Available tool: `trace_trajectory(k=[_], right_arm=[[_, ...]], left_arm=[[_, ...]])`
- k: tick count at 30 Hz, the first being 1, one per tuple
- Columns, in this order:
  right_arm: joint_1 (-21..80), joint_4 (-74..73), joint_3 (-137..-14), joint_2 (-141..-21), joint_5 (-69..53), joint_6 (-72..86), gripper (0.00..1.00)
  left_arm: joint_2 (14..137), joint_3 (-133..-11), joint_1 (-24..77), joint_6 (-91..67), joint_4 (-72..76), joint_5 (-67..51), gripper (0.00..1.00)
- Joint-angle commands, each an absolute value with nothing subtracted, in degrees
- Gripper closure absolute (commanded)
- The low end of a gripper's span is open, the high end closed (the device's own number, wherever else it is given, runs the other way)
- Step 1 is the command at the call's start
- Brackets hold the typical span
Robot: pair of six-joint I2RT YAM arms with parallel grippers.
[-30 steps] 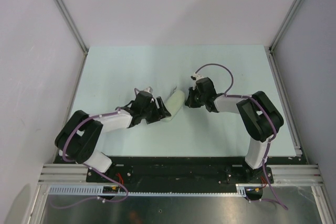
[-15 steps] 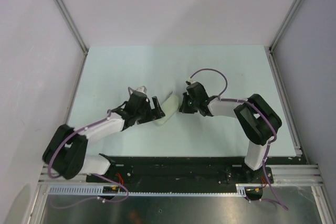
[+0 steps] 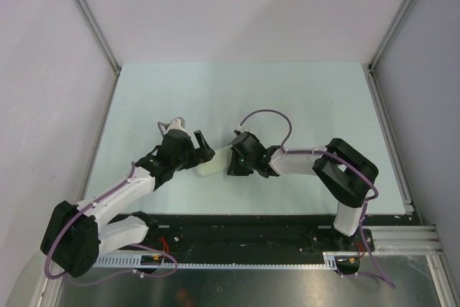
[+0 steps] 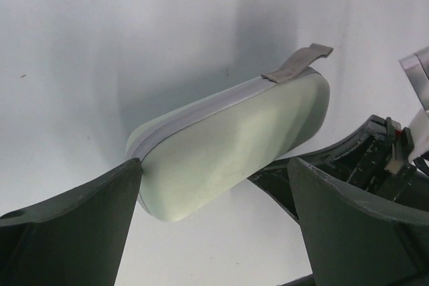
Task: Organize the sunglasses
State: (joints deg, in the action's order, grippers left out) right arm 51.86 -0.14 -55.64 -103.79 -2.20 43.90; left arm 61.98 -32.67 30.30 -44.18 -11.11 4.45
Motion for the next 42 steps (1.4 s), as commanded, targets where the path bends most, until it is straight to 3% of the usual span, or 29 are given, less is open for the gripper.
trace_trajectory(k=[1, 11, 24, 32, 42], right_arm=[[53.17, 1.93, -57.13, -103.1, -2.64, 46.67, 1.0], [52.12, 3.87, -60.02, -103.88, -5.8, 51.84, 1.0], [53.35, 3.78, -69.61, -113.73, -5.8, 58.01, 1.0], [55.46, 4.57, -71.89, -115.49, -4.04, 59.24, 1.0], [55.63, 3.52, -73.21, -116.02, -4.48, 57.83, 1.0]], left_arm=[[61.17, -33.22, 29.27, -45.8, -13.71, 7.2, 0.04], [68.21, -39.46, 22.68, -38.49, -13.97, 8.09, 0.03], [61.7, -37.09, 22.15, -45.61, -20.21, 12.48, 0.0], [58.01, -32.26, 22.15, -59.58, -22.94, 12.92, 0.02], [63.54, -35.15, 22.15, -62.58, -20.75, 17.65, 0.0]])
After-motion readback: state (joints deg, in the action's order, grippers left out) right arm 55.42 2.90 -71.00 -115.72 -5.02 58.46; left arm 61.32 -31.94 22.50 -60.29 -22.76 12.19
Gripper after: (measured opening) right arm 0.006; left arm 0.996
